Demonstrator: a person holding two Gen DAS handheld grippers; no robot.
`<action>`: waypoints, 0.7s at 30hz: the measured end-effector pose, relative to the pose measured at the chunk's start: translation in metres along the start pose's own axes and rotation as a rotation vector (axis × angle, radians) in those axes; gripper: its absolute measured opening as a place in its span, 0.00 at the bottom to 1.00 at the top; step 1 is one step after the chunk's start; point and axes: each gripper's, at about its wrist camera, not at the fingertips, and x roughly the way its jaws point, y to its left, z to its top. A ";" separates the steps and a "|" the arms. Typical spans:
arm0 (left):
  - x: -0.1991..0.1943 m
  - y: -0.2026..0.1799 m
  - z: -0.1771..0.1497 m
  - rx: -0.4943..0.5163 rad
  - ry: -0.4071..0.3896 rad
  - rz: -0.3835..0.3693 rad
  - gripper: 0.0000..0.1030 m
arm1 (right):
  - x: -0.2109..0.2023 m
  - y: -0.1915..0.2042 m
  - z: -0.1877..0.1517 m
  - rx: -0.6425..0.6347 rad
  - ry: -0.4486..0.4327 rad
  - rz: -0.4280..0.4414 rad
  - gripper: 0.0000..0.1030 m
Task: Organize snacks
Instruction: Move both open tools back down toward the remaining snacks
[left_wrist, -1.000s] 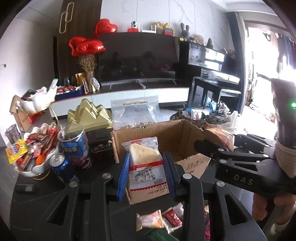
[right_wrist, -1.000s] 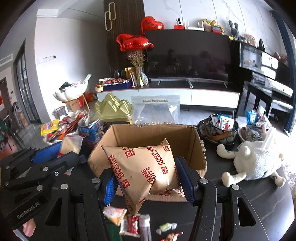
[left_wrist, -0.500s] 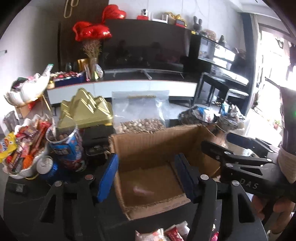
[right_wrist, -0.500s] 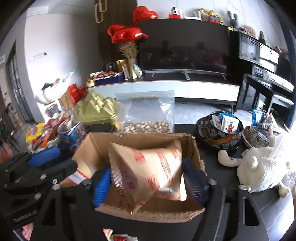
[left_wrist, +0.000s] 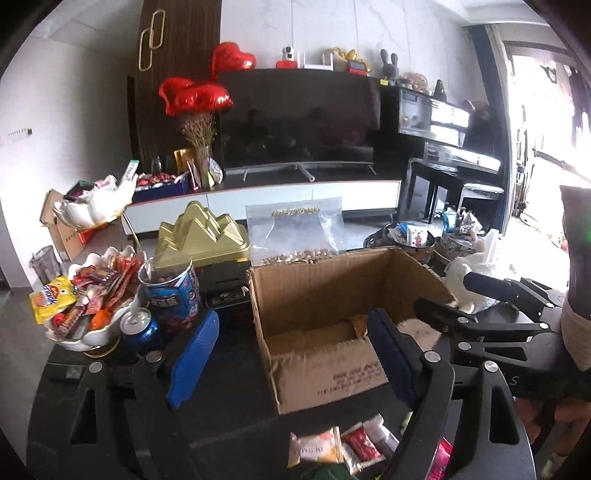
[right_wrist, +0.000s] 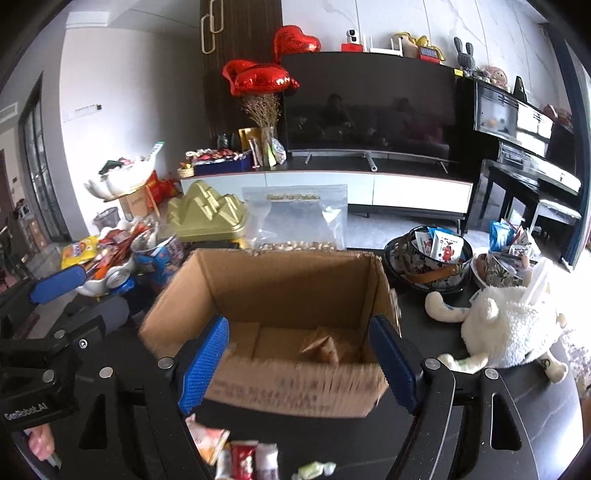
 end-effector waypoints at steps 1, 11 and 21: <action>-0.006 -0.001 -0.001 0.001 -0.008 0.002 0.80 | -0.005 0.001 -0.001 0.005 -0.003 0.005 0.77; -0.055 -0.011 -0.027 0.017 -0.022 -0.012 0.85 | -0.058 0.010 -0.029 -0.003 -0.034 0.038 0.77; -0.083 -0.022 -0.057 -0.002 -0.005 -0.025 0.88 | -0.089 0.017 -0.063 -0.015 -0.015 0.049 0.81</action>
